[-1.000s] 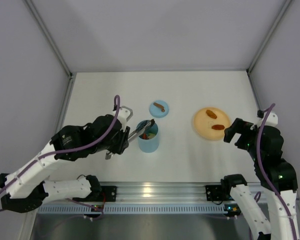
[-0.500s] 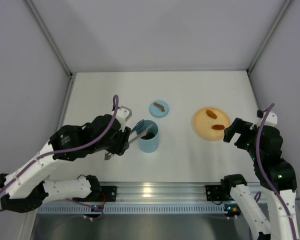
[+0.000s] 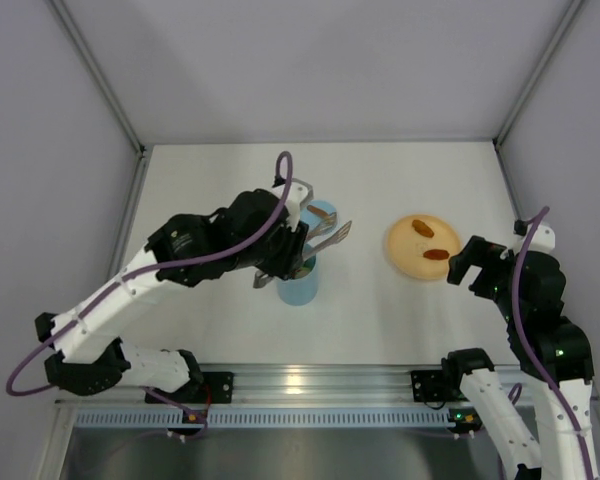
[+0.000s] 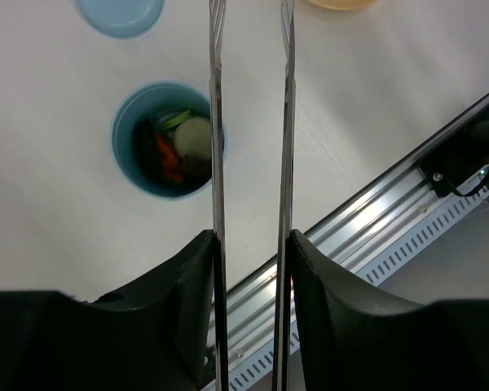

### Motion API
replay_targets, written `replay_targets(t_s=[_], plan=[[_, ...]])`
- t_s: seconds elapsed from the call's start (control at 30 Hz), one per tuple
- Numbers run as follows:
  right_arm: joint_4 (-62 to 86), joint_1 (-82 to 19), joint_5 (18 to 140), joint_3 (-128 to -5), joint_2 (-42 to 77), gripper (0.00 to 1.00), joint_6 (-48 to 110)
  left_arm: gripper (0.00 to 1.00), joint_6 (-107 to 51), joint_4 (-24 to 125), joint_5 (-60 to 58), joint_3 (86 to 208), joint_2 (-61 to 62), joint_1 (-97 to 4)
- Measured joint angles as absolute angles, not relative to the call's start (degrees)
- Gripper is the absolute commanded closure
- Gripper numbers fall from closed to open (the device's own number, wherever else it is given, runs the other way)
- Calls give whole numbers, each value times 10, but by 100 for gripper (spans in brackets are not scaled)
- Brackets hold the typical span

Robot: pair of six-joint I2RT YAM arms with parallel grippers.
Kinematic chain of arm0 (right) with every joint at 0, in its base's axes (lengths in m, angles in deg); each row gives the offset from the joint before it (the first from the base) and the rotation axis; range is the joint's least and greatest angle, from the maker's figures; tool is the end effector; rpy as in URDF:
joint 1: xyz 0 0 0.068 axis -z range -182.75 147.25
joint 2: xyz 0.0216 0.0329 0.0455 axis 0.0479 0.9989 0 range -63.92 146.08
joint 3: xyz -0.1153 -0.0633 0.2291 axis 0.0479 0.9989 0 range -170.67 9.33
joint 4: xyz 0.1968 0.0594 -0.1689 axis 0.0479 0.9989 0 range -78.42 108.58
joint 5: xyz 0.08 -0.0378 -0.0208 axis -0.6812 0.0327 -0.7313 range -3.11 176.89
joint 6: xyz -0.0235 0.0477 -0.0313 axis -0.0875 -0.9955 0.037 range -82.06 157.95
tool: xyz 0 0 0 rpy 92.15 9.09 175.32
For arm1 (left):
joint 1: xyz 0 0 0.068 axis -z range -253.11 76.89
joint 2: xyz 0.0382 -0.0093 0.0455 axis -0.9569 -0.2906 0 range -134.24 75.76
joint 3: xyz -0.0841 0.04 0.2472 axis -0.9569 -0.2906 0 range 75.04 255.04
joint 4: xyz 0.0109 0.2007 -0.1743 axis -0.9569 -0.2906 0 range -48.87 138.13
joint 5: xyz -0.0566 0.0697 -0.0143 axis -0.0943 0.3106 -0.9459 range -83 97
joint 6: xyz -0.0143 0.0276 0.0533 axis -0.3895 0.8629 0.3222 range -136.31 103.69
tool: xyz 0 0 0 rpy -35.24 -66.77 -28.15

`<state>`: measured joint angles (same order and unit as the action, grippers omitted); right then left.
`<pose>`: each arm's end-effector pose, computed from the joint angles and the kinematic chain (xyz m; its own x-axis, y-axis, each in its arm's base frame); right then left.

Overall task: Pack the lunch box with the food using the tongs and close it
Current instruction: Place the fake food in the packing box, then pick up the fake food from the plate.

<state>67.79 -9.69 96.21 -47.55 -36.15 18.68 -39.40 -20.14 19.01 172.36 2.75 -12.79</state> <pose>0.0905 0.0034 0.3518 -0.4190 0.2770 -0.8647 0.1717 0.9593 0.2241 0.1245 -0.1991 0.4320 -0.6205 0.3138 -0.7187 0.5787 0.8018 -0.1495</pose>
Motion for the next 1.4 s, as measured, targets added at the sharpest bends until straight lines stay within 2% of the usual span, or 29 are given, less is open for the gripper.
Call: replay_targets(t_s=[0.6, 0.97, 1.4], plan=[[700, -97, 990, -478, -391, 0, 186, 55, -340, 31, 116, 1845, -350, -128], [717, -97, 1010, -491, -399, 0, 182, 55, -283, 136, 36, 1854, -450, -128], [717, -97, 1010, -493, -398, 1, 183, 54, -228, 168, 53, 1883, -509, -128]])
